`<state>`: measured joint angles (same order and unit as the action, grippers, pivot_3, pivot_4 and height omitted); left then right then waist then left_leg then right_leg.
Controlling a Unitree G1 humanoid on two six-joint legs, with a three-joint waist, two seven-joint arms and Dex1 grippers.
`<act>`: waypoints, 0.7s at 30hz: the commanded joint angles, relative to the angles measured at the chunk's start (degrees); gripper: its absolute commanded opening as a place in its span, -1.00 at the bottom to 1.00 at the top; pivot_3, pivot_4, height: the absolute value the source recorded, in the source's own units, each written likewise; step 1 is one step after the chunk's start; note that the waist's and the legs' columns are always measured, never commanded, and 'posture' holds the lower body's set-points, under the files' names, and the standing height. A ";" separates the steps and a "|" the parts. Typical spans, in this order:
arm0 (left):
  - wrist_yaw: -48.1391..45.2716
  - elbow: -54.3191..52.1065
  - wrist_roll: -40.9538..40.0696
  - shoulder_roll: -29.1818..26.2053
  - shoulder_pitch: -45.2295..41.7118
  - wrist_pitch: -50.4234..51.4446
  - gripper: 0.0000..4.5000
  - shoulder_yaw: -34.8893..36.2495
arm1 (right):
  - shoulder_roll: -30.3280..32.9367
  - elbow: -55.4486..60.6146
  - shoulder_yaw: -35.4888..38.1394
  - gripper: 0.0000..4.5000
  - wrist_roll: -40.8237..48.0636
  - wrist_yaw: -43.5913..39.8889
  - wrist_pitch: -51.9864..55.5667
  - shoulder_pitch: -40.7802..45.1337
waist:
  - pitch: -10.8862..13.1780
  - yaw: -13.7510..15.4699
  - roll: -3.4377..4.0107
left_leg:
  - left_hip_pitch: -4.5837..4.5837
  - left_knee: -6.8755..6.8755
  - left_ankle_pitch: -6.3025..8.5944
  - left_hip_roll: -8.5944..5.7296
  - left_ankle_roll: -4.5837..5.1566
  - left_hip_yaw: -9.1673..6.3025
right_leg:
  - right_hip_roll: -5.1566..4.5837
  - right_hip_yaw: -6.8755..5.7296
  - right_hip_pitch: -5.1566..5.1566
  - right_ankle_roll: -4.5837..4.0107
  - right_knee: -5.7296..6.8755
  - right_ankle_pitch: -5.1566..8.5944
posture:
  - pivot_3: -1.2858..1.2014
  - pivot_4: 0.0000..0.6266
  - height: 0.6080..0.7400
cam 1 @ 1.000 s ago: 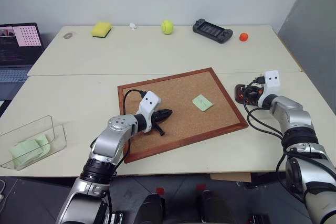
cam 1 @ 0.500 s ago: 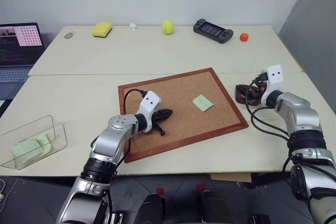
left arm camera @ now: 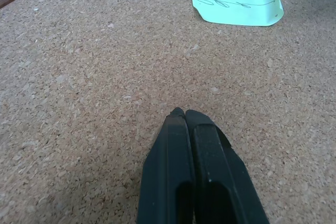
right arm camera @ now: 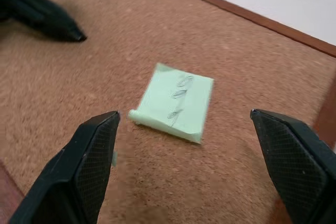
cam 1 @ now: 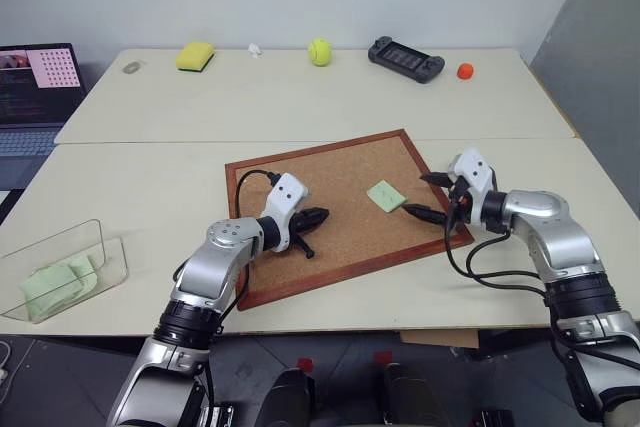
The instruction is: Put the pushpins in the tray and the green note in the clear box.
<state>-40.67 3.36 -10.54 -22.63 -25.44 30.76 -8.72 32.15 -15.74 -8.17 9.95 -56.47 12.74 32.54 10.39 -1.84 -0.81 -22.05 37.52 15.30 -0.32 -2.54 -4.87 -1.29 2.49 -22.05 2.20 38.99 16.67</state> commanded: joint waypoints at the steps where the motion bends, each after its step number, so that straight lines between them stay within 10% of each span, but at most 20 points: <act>1: -0.35 0.15 0.72 0.00 0.77 1.10 -1.00 -1.62 | -1.18 -4.64 -1.85 0.87 -2.82 -1.59 -6.22 3.00 | 0.00 0.00 0.00 | 0.00 0.01 0.00 0.00 0.00 0.00 | 0.00 0.00 0.00 0.00 0.00 0.00 | 0.03 -0.52 1.00; 8: 0.07 -1.35 0.61 -0.35 2.01 1.75 -1.00 -1.17 | -2.93 -10.90 -2.32 0.87 -4.23 -2.04 -10.01 5.29 | 0.00 0.01 -0.01 | 0.00 0.01 0.00 0.01 0.00 -0.02 | 0.00 -0.01 0.00 0.00 0.00 0.00 | 0.03 -0.52 1.00; 21: 0.54 -1.39 0.39 0.37 1.36 2.28 -1.00 -1.11 | -4.86 -16.05 -1.74 -0.27 -5.55 -0.15 -13.28 8.03 | 0.00 0.00 0.00 | 0.00 0.01 0.00 0.01 -0.01 -0.03 | -0.01 0.00 0.00 -0.01 0.01 0.00 | 0.03 -0.52 1.00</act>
<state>-39.99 2.09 -10.39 -22.37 -24.78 31.62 -8.54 27.34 -32.39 -11.16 4.52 -57.14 0.89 39.14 10.39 -1.84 -0.81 -22.05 37.53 15.30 -0.32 -2.55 -4.90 -1.30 2.50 -22.05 2.19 39.00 16.66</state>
